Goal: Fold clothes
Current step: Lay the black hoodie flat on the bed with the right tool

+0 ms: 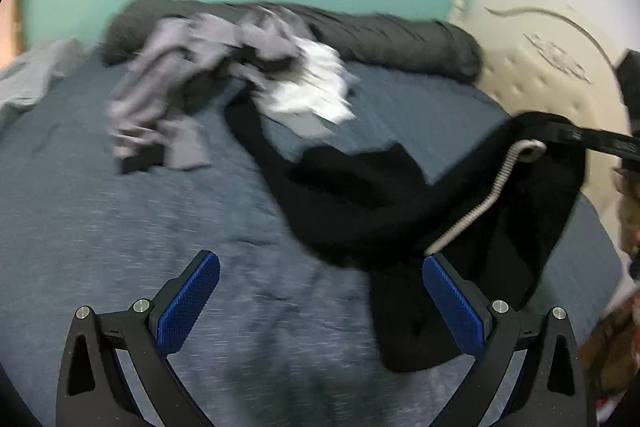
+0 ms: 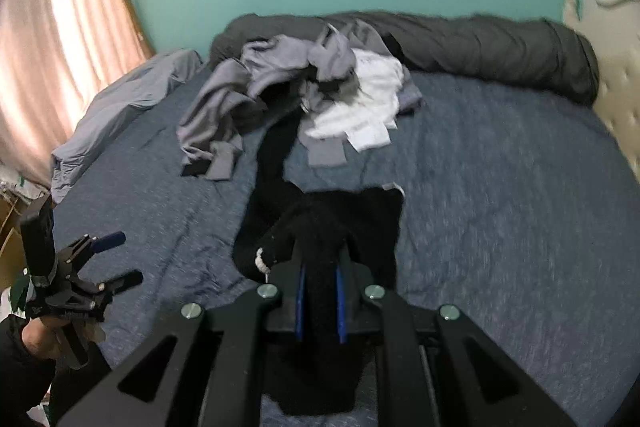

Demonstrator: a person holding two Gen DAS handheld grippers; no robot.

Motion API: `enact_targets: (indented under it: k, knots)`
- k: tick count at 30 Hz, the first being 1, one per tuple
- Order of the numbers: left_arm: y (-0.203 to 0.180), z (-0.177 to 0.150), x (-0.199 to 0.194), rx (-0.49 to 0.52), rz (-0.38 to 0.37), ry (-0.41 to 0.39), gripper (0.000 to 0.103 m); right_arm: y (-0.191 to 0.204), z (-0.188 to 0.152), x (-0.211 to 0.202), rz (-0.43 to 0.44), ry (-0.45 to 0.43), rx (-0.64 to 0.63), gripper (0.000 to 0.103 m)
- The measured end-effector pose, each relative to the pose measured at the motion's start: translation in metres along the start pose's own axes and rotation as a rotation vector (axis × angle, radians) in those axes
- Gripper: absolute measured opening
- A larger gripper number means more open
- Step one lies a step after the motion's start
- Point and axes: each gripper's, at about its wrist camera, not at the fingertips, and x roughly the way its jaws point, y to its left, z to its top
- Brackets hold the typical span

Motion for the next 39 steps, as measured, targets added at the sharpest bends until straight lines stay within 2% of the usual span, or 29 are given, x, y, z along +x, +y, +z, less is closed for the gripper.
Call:
enact_targets:
  k: [4, 7, 15, 35, 39]
  knots:
    - [-0.021, -0.003, 0.033, 0.038, -0.038, 0.032, 0.103, -0.025, -0.019, 0.014, -0.007, 0.024, 0.042, 0.012]
    - [-0.034, -0.004, 0.056, 0.027, -0.048, 0.063, 0.103, -0.039, -0.031, 0.021, -0.003, 0.034, 0.074, 0.012]
    - [-0.054, -0.006, 0.095, 0.083, 0.028, 0.073, 0.103, -0.049, -0.046, 0.034, 0.023, 0.043, 0.095, 0.013]
    - [-0.066, -0.009, 0.14, 0.048, -0.001, 0.128, 0.103, -0.059, -0.056, 0.046, 0.031, 0.044, 0.106, 0.015]
    - [-0.068, -0.008, 0.147, 0.06, 0.048, 0.127, 0.103, -0.059, -0.058, 0.048, 0.034, 0.041, 0.103, 0.015]
